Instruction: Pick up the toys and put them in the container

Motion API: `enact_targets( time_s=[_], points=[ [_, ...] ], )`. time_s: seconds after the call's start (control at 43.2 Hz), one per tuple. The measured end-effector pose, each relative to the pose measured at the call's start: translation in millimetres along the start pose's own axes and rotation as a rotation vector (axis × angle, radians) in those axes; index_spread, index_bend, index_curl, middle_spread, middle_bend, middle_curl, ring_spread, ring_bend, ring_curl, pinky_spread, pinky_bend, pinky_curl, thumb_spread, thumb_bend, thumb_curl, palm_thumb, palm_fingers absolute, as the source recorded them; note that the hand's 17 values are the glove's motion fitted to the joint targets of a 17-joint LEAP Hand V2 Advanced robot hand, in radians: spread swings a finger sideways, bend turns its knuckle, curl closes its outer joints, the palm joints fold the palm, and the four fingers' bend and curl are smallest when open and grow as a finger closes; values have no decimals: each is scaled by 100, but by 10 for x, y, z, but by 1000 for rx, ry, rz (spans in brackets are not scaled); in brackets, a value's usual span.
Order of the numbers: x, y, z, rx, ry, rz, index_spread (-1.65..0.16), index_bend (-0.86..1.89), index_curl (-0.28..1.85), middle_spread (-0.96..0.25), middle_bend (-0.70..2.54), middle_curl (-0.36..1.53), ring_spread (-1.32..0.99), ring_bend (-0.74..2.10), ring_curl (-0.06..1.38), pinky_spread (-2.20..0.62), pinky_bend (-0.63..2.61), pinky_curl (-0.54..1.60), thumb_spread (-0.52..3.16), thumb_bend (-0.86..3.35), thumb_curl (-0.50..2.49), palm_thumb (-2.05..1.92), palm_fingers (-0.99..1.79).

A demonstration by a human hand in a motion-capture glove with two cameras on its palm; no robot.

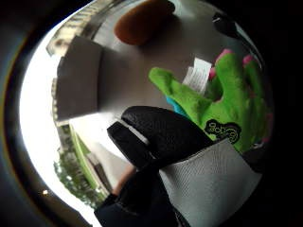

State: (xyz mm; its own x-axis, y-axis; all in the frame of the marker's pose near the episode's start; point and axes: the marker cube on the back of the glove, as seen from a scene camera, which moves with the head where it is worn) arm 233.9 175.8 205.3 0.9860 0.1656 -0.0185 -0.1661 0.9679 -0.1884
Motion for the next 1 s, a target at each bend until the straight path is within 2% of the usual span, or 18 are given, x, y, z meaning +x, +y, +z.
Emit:
enact_targets(
  time_s=[0.255, 0.278, 0.347, 0.394, 0.417, 0.486, 0.51, 0.556, 0.602, 0.649, 0.695, 0.718, 0.741, 0.788, 0.996],
  points=[
    [216, 72, 389, -38, -10, 40, -14, 45, 40, -10, 34, 34, -29, 49, 18, -14, 32, 26, 114, 0, 20, 3, 55],
    [226, 86, 429, -49, -31, 47, -14, 42, 40, -10, 33, 34, -29, 50, 19, -14, 30, 26, 113, -3, 20, -1, 50],
    [265, 122, 516, -72, -83, 60, -13, 58, 45, -13, 42, 37, -32, 38, 15, -18, 36, 27, 122, 6, 23, 14, 72],
    [279, 157, 542, -71, -83, 61, -13, 55, 45, -13, 40, 37, -32, 42, 17, -16, 30, 26, 120, 3, 22, 9, 62],
    [284, 183, 551, -66, -77, 62, -12, 62, 49, -14, 42, 39, -33, 36, 16, -20, 43, 31, 125, 7, 24, 17, 74],
    [310, 248, 547, -46, -72, 64, -11, 63, 50, -15, 40, 39, -35, 30, 14, -25, 53, 32, 129, 9, 25, 21, 78],
    [321, 264, 535, -40, -75, 62, -10, 60, 50, -15, 32, 37, -35, 32, 15, -31, 69, 37, 132, 14, 27, 29, 85],
    [331, 296, 510, -28, -84, 63, -10, 63, 51, -16, 26, 36, -39, 39, 16, -37, 72, 36, 137, 23, 31, 43, 98],
    [333, 319, 489, -14, -84, 66, -6, 81, 56, -19, 28, 36, -42, 46, 19, -41, 73, 38, 137, 33, 37, 62, 133],
    [341, 329, 469, 3, -71, 67, -5, 87, 58, -21, 29, 38, -44, 50, 21, -44, 76, 40, 137, 37, 40, 69, 131],
    [337, 341, 453, 20, -54, 65, -4, 90, 61, -23, 40, 42, -45, 61, 27, -46, 71, 40, 136, 42, 44, 78, 140],
    [324, 353, 447, 28, -48, 63, -3, 92, 63, -24, 39, 42, -46, 60, 26, -47, 75, 42, 135, 42, 45, 78, 133],
    [307, 369, 441, 36, -43, 60, -4, 92, 64, -24, 52, 46, -45, 74, 32, -48, 63, 37, 140, 48, 47, 85, 148],
    [291, 387, 419, 47, -30, 48, -4, 94, 66, -24, 64, 50, -44, 84, 35, -48, 57, 37, 144, 54, 50, 91, 149],
    [348, 306, 154, 45, -22, -5, -6, 94, 76, -22, 84, 55, -38, 106, 44, -48, 61, 37, 160, 71, 60, 106, 137]
  ],
)
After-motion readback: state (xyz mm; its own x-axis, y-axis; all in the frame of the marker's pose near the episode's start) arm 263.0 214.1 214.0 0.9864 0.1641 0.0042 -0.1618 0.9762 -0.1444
